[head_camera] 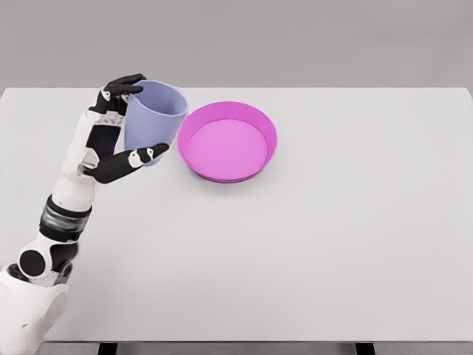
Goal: Flip the cup with left arm and place it on the plate
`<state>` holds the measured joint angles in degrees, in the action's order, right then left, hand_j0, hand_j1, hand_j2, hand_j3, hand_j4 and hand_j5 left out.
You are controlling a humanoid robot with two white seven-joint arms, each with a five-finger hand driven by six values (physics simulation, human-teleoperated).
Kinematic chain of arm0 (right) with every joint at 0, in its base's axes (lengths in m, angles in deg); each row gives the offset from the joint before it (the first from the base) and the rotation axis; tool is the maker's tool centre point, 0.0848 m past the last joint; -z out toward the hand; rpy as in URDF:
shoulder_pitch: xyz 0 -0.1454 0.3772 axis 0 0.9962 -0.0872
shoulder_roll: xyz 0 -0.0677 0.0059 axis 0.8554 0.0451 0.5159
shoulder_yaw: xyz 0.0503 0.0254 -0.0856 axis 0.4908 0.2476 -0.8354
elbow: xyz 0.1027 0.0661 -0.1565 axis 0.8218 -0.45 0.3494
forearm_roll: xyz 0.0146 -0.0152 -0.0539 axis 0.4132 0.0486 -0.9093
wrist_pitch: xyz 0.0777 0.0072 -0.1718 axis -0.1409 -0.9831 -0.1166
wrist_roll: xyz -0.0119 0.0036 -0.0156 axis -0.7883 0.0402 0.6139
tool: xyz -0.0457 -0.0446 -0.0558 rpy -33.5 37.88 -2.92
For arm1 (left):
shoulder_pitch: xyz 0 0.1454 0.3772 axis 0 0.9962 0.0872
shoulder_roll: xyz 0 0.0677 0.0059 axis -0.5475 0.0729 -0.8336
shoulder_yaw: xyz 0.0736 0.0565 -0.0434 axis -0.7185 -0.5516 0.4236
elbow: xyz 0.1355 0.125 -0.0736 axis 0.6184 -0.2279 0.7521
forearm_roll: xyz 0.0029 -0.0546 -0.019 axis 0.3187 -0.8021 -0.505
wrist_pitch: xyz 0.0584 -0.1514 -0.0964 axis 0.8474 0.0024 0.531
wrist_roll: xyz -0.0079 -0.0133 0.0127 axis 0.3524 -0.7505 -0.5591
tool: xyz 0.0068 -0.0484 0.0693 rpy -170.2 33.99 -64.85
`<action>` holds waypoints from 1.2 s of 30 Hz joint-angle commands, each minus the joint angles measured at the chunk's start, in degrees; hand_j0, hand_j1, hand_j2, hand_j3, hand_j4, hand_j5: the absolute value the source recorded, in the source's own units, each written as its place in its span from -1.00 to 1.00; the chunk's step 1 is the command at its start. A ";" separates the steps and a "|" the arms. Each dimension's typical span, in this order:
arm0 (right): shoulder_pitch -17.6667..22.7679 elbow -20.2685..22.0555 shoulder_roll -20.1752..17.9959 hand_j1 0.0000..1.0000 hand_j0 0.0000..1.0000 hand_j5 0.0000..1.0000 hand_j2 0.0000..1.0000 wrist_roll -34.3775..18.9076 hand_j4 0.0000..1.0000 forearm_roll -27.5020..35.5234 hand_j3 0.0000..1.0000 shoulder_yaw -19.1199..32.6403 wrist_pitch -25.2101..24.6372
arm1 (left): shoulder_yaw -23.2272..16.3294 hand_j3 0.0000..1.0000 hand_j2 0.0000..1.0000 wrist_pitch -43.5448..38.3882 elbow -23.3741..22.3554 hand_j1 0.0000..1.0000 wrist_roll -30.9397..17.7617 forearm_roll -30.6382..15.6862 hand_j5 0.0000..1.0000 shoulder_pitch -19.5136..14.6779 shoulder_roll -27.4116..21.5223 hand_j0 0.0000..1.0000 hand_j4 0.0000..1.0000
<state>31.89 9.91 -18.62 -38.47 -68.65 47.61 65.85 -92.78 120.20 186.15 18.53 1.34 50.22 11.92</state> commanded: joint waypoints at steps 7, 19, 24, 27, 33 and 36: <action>0.00 -0.01 -0.01 1.00 1.00 1.00 1.00 -0.01 1.00 0.01 1.00 0.00 0.00 | -0.09 -0.01 -0.01 0.10 -9.51 -0.01 -0.37 3.47 -0.01 -3.17 10.83 -0.01 -0.01; 0.00 -0.01 -0.01 1.00 1.00 1.00 1.00 -0.01 1.00 0.01 1.00 0.00 0.00 | -0.44 -0.03 -0.03 0.10 -19.80 -0.03 0.07 2.51 -0.03 -8.00 18.83 -0.03 -0.03; 0.00 -0.01 -0.01 1.00 1.00 1.00 1.00 -0.01 1.00 0.01 1.00 0.00 0.00 | 0.44 -0.03 -0.03 0.10 -19.97 -0.03 0.16 1.89 -0.03 -8.62 18.92 -0.03 -0.03; 0.00 -0.01 -0.01 1.00 1.00 1.00 1.00 -0.01 1.00 0.01 1.00 0.00 0.00 | 0.52 -0.03 -0.03 0.10 -19.80 -0.03 0.95 1.72 -0.03 -8.62 18.92 -0.03 -0.03; 0.00 -0.01 -0.01 1.00 1.00 1.00 1.00 -0.01 1.00 0.01 1.00 0.00 0.00 | 1.40 -0.03 -0.03 0.10 -22.17 -0.03 1.30 1.72 -0.03 -8.79 18.92 -0.03 -0.03; 0.00 -0.01 -0.01 1.00 1.00 1.00 1.00 -0.01 1.00 0.01 1.00 0.00 0.00 | 1.14 -0.03 -0.03 0.10 -24.54 -0.03 1.39 1.72 -0.03 -11.08 18.92 -0.03 -0.03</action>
<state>31.89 9.91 -18.62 -38.47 -68.65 47.61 65.85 -91.68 120.27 162.91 19.77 3.07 38.53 30.83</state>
